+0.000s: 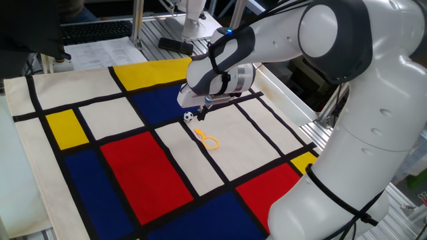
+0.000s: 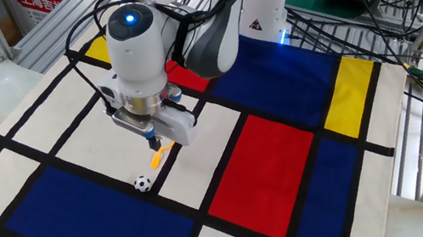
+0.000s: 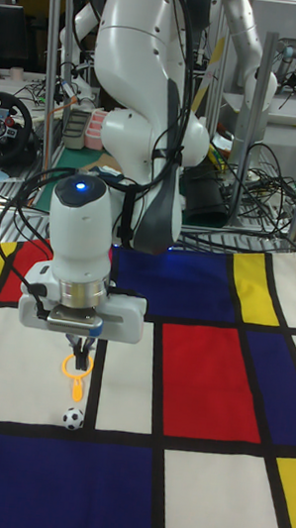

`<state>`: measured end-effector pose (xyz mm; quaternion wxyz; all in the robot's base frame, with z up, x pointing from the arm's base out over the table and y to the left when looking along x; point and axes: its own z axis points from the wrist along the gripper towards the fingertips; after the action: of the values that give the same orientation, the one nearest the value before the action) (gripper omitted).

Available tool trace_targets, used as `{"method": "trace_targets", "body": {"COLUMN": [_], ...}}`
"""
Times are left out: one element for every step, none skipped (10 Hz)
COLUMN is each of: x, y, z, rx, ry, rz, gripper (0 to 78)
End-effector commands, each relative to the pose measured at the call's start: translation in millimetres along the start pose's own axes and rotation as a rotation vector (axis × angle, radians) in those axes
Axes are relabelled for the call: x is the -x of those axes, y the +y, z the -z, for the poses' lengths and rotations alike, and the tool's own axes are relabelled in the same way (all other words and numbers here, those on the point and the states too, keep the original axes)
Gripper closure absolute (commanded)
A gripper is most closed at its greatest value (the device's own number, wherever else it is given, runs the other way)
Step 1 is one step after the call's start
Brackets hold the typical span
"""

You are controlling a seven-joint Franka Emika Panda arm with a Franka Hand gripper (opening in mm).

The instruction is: Attach the bubble ring to the ball

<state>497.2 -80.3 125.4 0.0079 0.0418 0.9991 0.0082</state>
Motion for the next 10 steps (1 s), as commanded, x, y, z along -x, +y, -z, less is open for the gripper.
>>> {"method": "trace_targets", "body": {"x": [0.8, 1.2, 1.6, 2.0, 2.1, 2.4, 2.9, 2.9, 4.3, 5.9], "y": [-0.3, 0.1, 0.6, 3.3, 5.0, 7.3, 9.6, 9.9, 9.3, 8.6], "z": [1.0, -0.3, -1.4, -7.1, -11.0, -16.5, -22.9, -23.9, -26.4, -29.1], "rx": [-0.004, -0.005, -0.005, -0.008, -0.009, -0.01, -0.02, -0.023, -0.024, -0.022], "ry": [0.038, 0.038, 0.038, 0.038, 0.044, 0.046, 0.046, 0.046, 0.048, 0.048], "rz": [0.01, 0.014, 0.015, 0.016, 0.017, 0.017, 0.02, 0.021, 0.029, 0.035], "gripper": [77.6, 77.6, 77.6, 77.6, 77.6, 77.6, 77.6, 77.6, 77.6, 77.6]}}
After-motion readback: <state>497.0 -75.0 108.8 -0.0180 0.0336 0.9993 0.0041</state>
